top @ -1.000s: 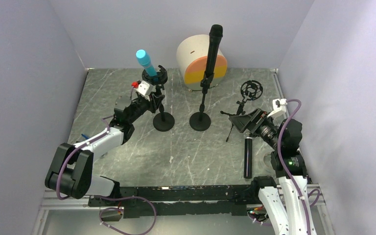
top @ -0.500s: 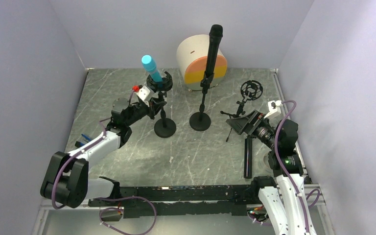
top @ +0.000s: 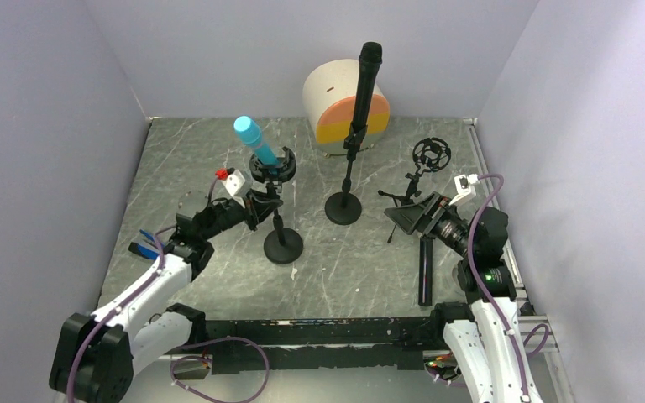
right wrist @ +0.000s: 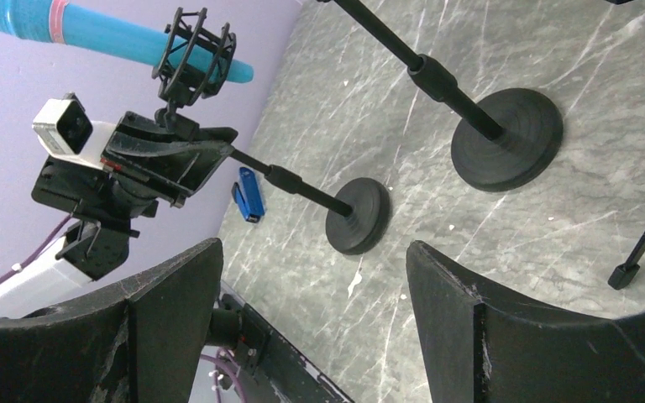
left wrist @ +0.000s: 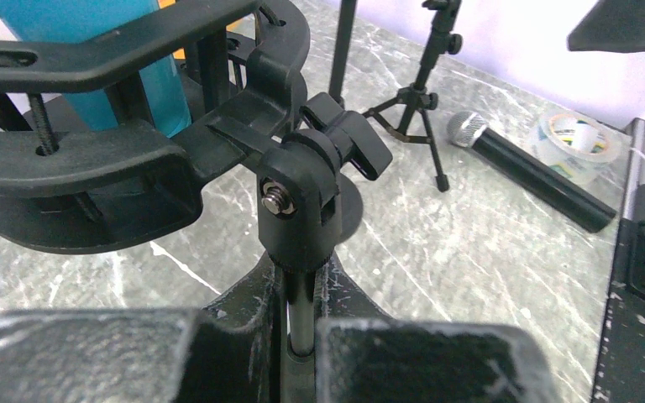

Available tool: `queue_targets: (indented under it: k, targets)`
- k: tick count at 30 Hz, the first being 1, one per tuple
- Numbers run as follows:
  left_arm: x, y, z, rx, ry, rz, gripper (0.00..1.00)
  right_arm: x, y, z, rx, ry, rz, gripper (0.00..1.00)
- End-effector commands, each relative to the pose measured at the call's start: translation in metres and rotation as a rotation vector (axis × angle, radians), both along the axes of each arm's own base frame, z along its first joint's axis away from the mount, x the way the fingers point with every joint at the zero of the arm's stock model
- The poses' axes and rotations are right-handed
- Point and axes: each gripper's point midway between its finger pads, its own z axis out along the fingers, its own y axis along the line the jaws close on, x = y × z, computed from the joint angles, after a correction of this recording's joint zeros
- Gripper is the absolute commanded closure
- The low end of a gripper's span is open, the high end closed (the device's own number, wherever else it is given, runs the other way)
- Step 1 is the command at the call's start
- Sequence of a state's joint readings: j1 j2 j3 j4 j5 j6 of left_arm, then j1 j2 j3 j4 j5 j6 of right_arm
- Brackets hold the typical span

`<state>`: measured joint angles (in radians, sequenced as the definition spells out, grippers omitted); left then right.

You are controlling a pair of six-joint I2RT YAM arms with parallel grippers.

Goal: Remove the microphone from the stand

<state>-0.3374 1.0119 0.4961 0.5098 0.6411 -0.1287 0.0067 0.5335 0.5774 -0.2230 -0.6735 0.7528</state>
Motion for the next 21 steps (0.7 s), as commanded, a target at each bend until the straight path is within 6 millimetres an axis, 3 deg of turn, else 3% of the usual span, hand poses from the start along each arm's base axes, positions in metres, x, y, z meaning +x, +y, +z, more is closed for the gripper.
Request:
queue_targets:
  k: [1,14,21]
  targets:
    - [-0.028,-0.007,0.010,-0.054,0.020,-0.071,0.97,-0.003,0.005,0.017,0.013,-0.089,0.041,0.17]
    - [-0.072,-0.030,-0.003,-0.036,0.046,-0.120,0.97,-0.011,0.019,0.024,-0.006,-0.194,0.111,0.18]
    - [-0.080,-0.042,-0.008,-0.031,0.044,-0.136,0.97,-0.020,0.053,0.008,-0.074,-0.205,0.208,0.18]
